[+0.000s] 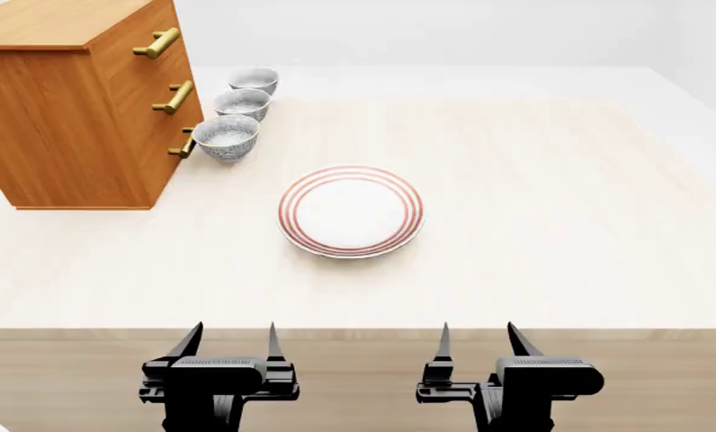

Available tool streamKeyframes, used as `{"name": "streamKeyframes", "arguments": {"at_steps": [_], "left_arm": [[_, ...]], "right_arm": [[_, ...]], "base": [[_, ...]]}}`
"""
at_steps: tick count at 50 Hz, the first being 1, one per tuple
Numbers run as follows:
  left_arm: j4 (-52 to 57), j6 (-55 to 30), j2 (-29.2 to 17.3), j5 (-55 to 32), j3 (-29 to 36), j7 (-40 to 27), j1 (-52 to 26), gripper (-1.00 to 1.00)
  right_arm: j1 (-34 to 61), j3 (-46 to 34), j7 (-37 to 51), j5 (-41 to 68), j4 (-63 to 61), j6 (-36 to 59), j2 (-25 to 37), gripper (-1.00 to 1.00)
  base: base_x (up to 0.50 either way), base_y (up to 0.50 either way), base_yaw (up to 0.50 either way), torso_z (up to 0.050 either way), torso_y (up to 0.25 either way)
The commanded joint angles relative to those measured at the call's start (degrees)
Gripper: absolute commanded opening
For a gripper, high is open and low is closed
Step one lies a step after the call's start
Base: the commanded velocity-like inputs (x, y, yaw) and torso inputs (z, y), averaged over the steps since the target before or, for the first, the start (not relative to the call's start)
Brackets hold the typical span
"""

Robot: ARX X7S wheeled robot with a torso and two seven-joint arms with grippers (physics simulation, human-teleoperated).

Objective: Put the bowl in the middle on the plate.

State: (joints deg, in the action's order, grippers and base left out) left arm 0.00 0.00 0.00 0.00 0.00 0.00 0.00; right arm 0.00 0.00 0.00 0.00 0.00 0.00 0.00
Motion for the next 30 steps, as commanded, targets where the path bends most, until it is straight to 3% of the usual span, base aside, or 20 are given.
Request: {"name": "streamKeyframes", "arguments": {"at_steps": [1, 12, 15, 18, 21, 30], "left_arm": [[-0.1, 0.1, -0.9, -0.9, 1.0, -1.1, -0.1, 1.00], [2.2, -2.2, -3.1, -1.2, 3.2, -3.8, 0.2, 1.00], [10.4, -11.3, -3.8, -0.9, 3.9, -4.3, -0.8, 1.00], [24.6, -30.2, -4.6, -1.1, 3.5, -4.2, -7.7, 1.00], [31.0, -40.2, -4.7, -3.1, 2.1, -3.9, -13.6, 1.00], [27.1, -34.1, -5.6, -3.2, 3.2, -4.3, -10.9, 1.00]], "right_arm": [[0.0, -0.6, 1.7, 1.2, 0.4, 0.3, 0.8, 1.00], [-1.4, -3.1, 4.5, 0.9, -4.2, 3.2, 3.0, 1.00], [-0.7, -3.0, 4.3, 1.8, -14.5, 13.5, 4.1, 1.00], [5.3, -1.7, 3.9, 4.3, -31.0, 35.6, 5.9, 1.00], [9.5, -0.9, 2.7, 6.0, -39.4, 45.1, 7.7, 1.00], [6.5, -0.1, 3.2, 6.6, -33.9, 38.4, 6.9, 1.00]], "base": [[0.00, 0.00, 0.00, 0.000, 0.000], [0.00, 0.00, 0.00, 0.000, 0.000], [0.00, 0.00, 0.00, 0.000, 0.000], [0.00, 0.00, 0.00, 0.000, 0.000], [0.00, 0.00, 0.00, 0.000, 0.000], [0.45, 0.00, 0.00, 0.000, 0.000]]}}
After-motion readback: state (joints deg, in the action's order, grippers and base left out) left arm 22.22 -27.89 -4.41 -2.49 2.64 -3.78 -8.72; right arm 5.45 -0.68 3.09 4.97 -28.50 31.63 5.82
